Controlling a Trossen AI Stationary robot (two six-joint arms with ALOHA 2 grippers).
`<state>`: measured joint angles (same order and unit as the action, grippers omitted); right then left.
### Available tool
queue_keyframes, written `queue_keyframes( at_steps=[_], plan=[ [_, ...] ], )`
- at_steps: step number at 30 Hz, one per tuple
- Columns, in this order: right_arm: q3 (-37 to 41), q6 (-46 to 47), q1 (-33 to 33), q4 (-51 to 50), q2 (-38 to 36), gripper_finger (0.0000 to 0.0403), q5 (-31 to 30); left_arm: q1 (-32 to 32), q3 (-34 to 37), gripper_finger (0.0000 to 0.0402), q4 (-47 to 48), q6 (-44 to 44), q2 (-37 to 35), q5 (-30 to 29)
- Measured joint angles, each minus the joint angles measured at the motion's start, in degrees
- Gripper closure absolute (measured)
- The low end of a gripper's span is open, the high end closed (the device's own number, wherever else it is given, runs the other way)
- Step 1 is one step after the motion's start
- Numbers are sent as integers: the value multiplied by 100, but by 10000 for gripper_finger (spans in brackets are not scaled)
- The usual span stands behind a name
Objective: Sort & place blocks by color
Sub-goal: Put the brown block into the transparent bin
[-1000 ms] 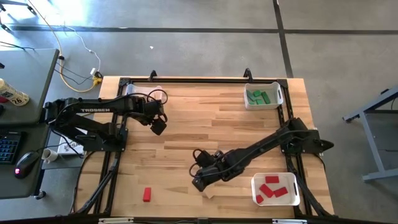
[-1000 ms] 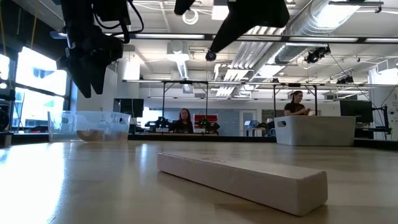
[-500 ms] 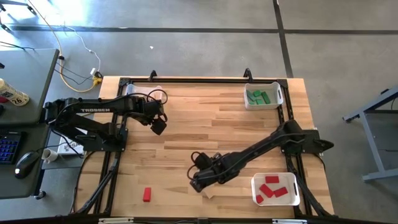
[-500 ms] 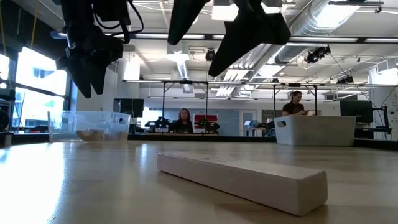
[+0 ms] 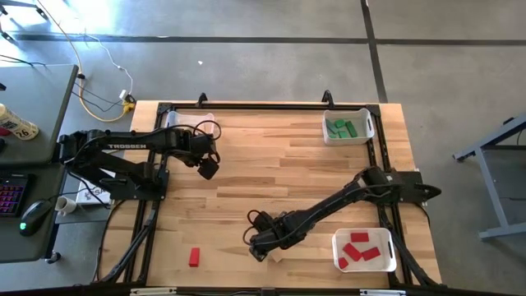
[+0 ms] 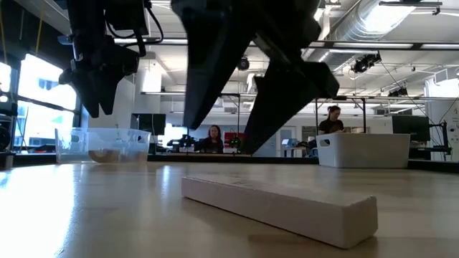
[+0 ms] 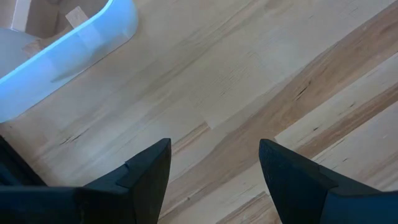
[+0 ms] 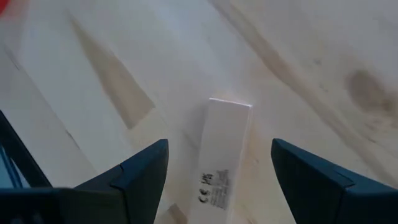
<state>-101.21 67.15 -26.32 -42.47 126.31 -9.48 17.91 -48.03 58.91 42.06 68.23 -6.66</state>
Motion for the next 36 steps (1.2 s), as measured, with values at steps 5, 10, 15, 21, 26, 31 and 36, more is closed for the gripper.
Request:
queue_keyframes(
  at_steps=[5,10,15,21,26,31,36],
  plan=[
    [0,168,-80,169,186,132,27,0,0,172,1,-7,0,0],
    [2,204,-94,153,231,132,4,0,0,172,-2,-17,0,0],
    [-1,195,-93,76,332,132,-101,0,0,172,-3,-20,0,0],
    [-31,183,-114,15,551,132,-77,0,0,172,-2,-24,0,-2],
    [-39,253,-144,-458,587,138,-402,0,0,172,-2,-24,0,-3],
    [-35,182,-38,-986,585,164,-385,0,0,172,-1,-24,0,0],
    [-24,179,40,-1070,564,193,-250,0,0,172,-2,-24,0,0]
  ],
)
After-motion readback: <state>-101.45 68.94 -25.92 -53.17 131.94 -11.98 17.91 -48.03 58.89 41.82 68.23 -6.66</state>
